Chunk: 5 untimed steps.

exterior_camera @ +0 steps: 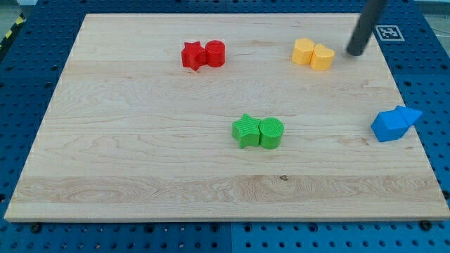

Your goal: Separate the yellow blocks

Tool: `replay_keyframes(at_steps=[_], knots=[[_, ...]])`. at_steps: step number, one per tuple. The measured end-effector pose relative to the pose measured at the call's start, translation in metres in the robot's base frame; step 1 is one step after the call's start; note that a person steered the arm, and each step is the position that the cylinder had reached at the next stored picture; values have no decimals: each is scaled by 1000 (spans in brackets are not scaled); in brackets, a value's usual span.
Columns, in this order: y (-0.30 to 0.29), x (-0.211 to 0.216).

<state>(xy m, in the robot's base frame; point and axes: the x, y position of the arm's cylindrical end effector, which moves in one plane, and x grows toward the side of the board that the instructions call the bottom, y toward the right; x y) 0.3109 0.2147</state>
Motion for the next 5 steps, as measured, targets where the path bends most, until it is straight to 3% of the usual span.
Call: replay_keyframes(at_steps=[1,2,4,5], knots=[[-58,18],[-107,62],[-80,16],[-51,42]])
